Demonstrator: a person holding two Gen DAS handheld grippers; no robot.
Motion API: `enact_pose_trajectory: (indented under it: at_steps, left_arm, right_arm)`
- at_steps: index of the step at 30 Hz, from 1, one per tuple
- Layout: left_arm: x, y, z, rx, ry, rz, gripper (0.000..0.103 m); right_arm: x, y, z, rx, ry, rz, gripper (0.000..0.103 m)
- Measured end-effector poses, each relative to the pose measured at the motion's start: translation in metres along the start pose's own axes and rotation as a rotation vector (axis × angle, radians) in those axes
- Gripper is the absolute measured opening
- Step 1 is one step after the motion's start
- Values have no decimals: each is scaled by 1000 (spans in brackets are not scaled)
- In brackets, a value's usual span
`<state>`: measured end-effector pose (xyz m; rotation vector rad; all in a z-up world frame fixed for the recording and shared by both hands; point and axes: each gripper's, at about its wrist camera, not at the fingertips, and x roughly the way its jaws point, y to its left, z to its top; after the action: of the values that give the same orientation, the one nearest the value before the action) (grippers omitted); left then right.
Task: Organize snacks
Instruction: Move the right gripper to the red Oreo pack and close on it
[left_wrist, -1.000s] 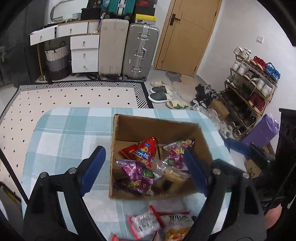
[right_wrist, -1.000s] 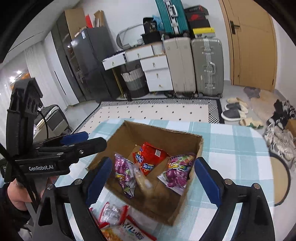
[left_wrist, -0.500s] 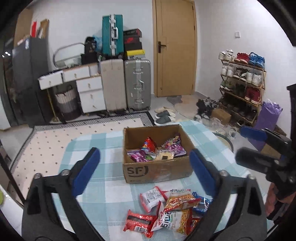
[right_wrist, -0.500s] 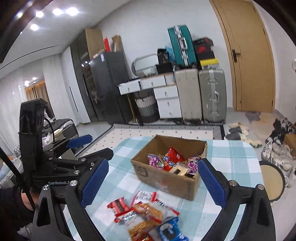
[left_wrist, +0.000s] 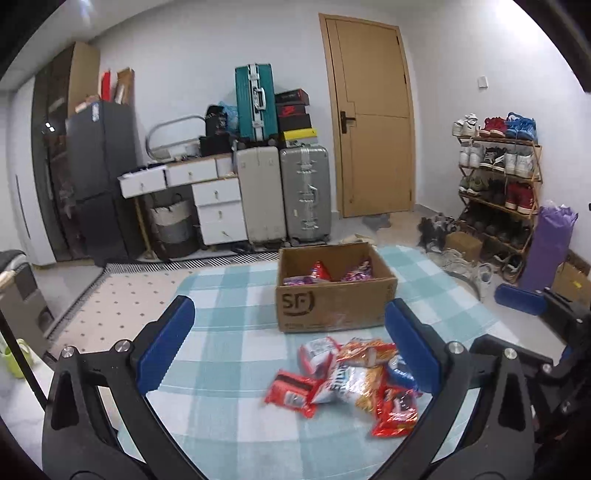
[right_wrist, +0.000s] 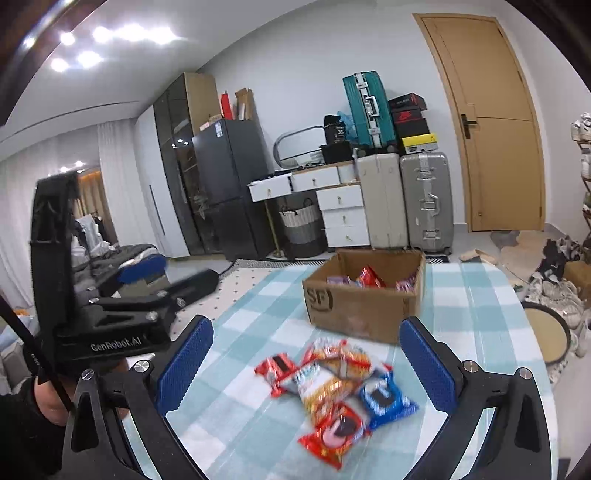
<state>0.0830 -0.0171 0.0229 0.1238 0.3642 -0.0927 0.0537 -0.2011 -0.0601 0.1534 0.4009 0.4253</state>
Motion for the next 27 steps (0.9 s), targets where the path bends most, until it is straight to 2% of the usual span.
enact_pose_trajectory:
  at_steps: [3, 7, 12, 16, 21, 26, 27]
  left_arm:
    - [-9, 4, -20, 3, 23, -4, 103]
    - [-11, 13, -49, -58, 60, -27, 103]
    - [4, 18, -84, -78, 78, -20, 103]
    - [24, 19, -104, -75, 107, -14, 103]
    - [55, 20, -119, -87, 168, -20, 103]
    - [77, 26, -128, -140, 201, -39, 103]
    - [82, 28, -130, -153, 214, -42, 103]
  right_arm:
    - [-4, 3, -24, -3, 23, -29, 103]
    - [-1, 0, -54, 6, 77, -74, 102]
    - [15, -8, -86, 49, 171, -93, 103]
    - [37, -19, -101, 94, 246, -93, 103]
    - [89, -42, -108, 150, 408, -96, 102]
    - [112, -45, -110, 151, 444, -105, 101]
    - [118, -45, -111, 154, 458, -98, 95]
